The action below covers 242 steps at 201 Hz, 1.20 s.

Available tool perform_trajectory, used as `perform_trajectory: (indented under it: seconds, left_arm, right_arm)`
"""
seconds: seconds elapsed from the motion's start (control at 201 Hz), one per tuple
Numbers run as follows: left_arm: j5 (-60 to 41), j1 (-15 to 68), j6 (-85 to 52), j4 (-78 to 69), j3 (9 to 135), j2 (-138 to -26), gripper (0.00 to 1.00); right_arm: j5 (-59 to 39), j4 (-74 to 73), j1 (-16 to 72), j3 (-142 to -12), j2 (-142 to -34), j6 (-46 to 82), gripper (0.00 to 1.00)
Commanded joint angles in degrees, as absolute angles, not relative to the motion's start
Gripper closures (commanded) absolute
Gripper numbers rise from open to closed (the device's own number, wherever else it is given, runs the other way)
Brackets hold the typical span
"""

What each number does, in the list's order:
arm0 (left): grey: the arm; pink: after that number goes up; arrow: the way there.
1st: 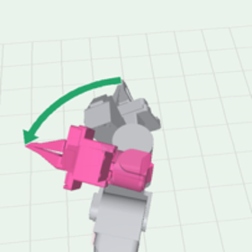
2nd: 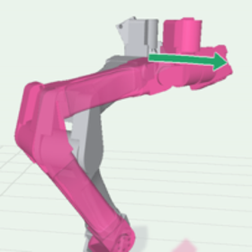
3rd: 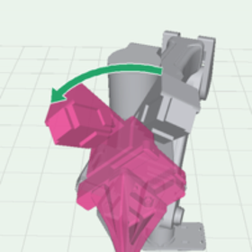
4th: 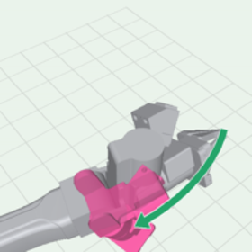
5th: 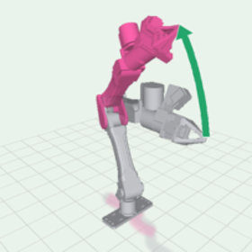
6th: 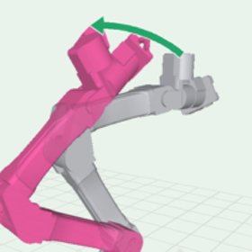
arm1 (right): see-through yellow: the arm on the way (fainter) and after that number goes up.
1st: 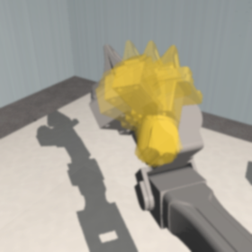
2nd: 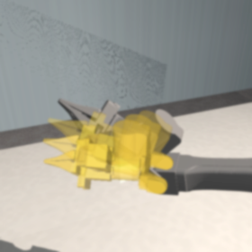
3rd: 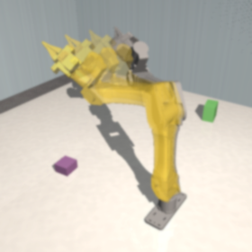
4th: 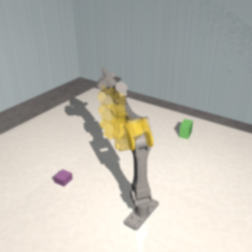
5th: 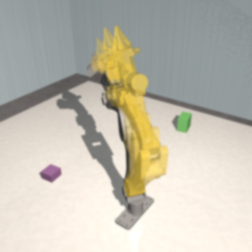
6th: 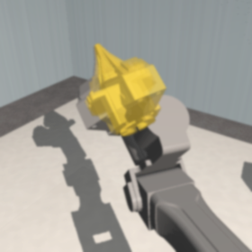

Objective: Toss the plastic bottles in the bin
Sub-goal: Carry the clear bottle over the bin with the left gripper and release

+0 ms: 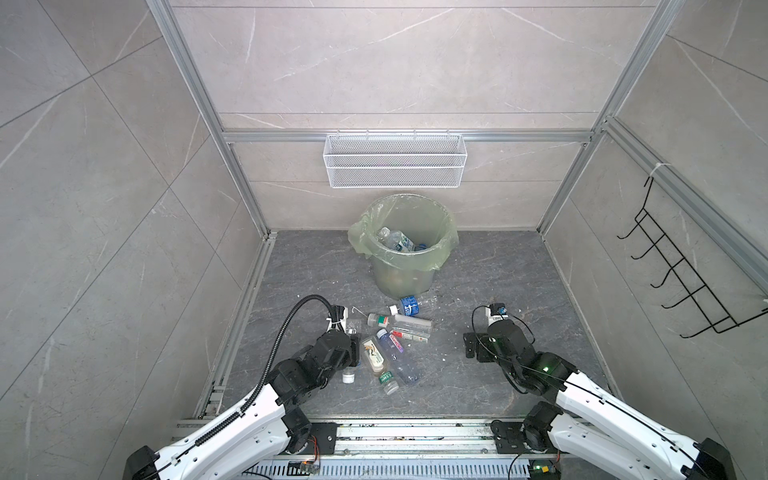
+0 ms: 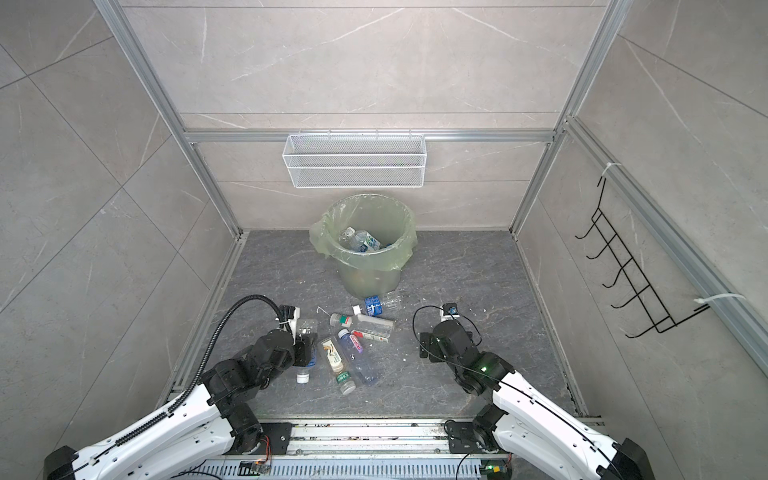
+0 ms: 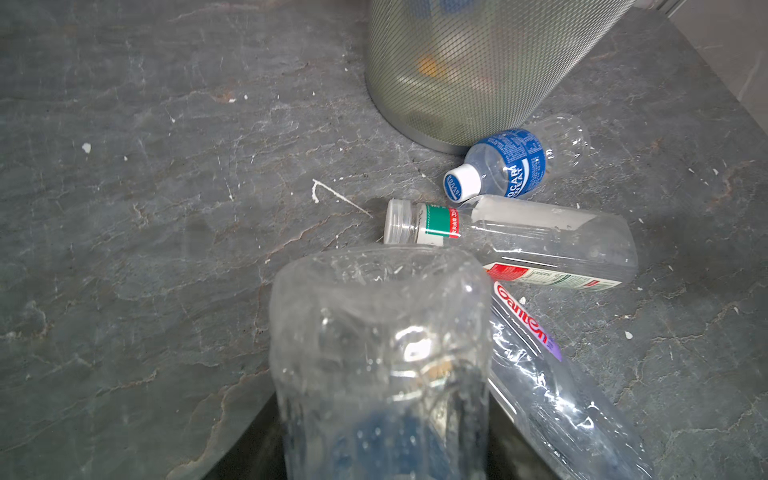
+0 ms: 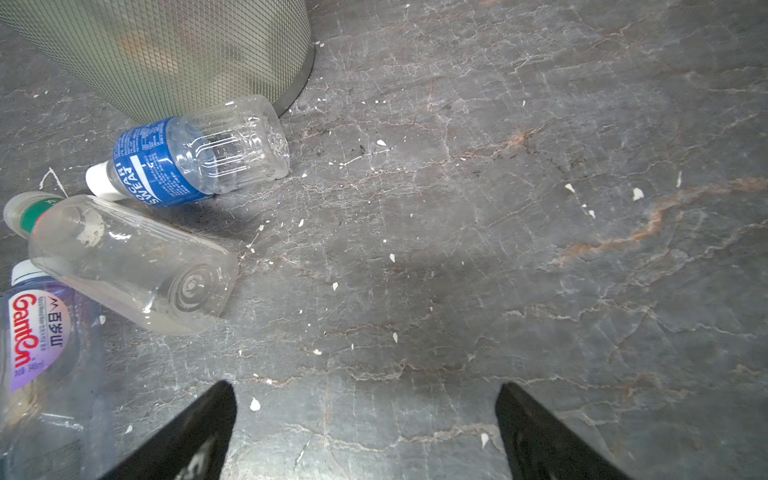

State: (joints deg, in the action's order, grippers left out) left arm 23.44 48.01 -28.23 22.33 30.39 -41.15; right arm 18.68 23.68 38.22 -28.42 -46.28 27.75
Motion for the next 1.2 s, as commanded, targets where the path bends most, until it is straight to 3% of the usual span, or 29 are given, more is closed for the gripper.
perform_trajectory:
  seconds: [0.0, 0.214, 0.433, 0.473, 0.572, 0.647, 0.717, 0.901, 1.2]
  left_arm:
    - [23.40, 48.30, -21.60, 15.88, 36.07, -42.38, 0.49]
    - [21.06, 48.10, -11.75, 12.00, 55.59, -56.85, 0.49]
    - [6.38, 38.67, -9.97, 16.98, 97.94, -86.28, 0.48]
    - [2.75, 36.34, -10.74, 18.71, 106.36, -92.42, 0.39]
    - [-1.27, 31.00, -14.43, 28.90, 129.81, -107.62, 0.02]
    - [-4.02, 28.48, -17.20, 32.41, 138.26, -112.82, 0.00]
    - [-5.03, 28.19, -17.67, 31.40, 136.49, -111.53, 0.00]
    - [-4.66, 28.21, -17.37, 17.05, 112.56, -96.65, 0.00]
    - [-2.05, 28.21, -17.14, 14.50, 94.17, -80.53, 0.00]
  right_arm:
    - [19.01, 23.17, 38.50, -28.12, -45.62, 28.77, 0.01]
    - [18.90, 22.91, 38.52, -28.13, -45.88, 28.56, 0.01]
    - [19.15, 23.12, 38.52, -27.73, -44.78, 28.80, 0.01]
    - [19.29, 23.22, 38.50, -27.58, -44.34, 28.94, 0.01]
    - [19.51, 23.61, 38.50, -27.19, -43.22, 29.14, 0.01]
    - [19.43, 23.73, 38.50, -26.99, -42.55, 29.17, 0.01]
    - [19.51, 23.66, 38.51, -26.73, -41.94, 29.27, 0.01]
    - [18.90, 22.94, 38.50, -26.76, -42.44, 28.74, 0.01]
    - [17.71, 22.35, 38.58, -27.52, -44.43, 27.80, 0.01]
